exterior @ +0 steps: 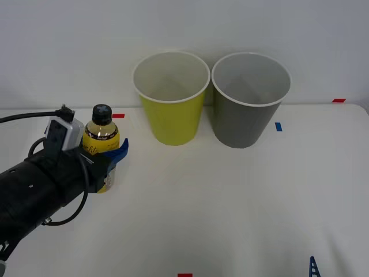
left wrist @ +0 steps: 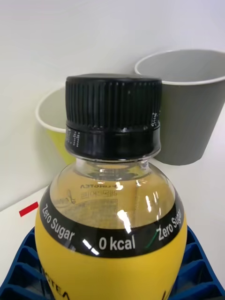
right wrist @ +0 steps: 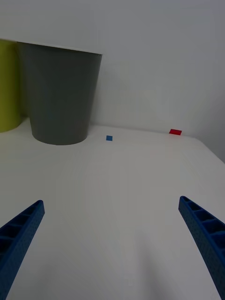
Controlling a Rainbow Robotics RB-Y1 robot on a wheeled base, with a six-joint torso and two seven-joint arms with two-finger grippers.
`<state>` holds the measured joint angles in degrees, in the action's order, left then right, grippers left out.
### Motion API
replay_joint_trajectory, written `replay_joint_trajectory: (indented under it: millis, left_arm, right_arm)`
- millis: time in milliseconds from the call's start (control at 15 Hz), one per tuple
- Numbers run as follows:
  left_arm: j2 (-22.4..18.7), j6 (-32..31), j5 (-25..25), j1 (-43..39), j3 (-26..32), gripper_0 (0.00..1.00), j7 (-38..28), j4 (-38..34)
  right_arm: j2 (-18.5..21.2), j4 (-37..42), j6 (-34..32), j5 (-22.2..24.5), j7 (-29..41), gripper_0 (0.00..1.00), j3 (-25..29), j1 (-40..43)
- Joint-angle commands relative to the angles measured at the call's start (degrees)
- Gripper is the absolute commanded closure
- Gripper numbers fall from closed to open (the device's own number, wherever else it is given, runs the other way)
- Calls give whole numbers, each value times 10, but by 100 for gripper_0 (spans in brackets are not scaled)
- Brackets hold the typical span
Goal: Put cans in the gray bin and PET bottles in the light green bin.
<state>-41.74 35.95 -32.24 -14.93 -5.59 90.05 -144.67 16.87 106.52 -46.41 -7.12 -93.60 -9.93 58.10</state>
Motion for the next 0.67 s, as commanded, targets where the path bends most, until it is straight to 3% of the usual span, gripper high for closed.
replay_joint_trajectory:
  millis: [67,333,467,667]
  left_arm:
    - [3,96,-36,29,66,100,-37,-46]
    - [32,197,-100,122,136,100,-39,-41]
    - [32,215,-106,185,138,100,-40,-9]
    - [32,229,-162,294,132,100,-34,76]
  right_arm:
    - [0,0,0,0,0,0,0,0]
    - [0,0,0,0,0,0,0,0]
    - [0,0,0,0,0,0,0,0]
    - [0,0,0,0,0,0,0,0]
